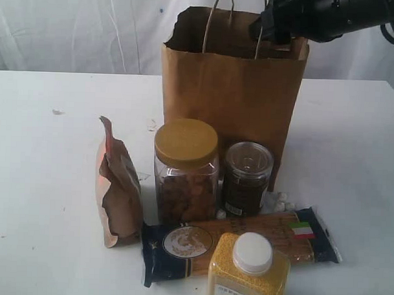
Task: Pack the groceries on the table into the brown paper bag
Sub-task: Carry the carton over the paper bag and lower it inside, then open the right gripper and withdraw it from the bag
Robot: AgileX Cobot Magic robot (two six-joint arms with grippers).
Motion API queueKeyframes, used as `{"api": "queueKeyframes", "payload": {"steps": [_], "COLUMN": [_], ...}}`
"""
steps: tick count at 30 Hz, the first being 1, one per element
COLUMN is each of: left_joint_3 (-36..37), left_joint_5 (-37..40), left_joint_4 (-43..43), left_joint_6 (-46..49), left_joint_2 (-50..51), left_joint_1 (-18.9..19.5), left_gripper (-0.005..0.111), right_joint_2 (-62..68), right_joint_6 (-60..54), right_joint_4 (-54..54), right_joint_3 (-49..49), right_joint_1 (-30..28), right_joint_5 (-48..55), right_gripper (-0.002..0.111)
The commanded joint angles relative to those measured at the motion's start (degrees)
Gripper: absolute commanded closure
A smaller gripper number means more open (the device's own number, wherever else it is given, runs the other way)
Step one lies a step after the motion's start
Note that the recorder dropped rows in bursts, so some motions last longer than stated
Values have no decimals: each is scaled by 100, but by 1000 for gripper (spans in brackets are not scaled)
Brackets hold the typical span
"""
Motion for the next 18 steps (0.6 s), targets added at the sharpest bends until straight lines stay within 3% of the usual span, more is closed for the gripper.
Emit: {"api": "queueKeyframes", "payload": {"steps": [1, 18], "left_joint_3": [19, 19], "left_joint_5": [-14, -14], "left_joint_4": [8, 8], "left_joint_6": [-2, -2], "left_joint_2": [-25, -25], "left_joint_1": [-22, -22], "left_gripper": [107, 107], "right_joint_2": [-31, -427], "right_joint_6": [180, 180], "right_joint_4": [-56, -56], "right_joint_3": [-44, -57], "right_joint_1": [10, 10], "right_joint_5": [2, 543], "right_gripper": [37, 37]}}
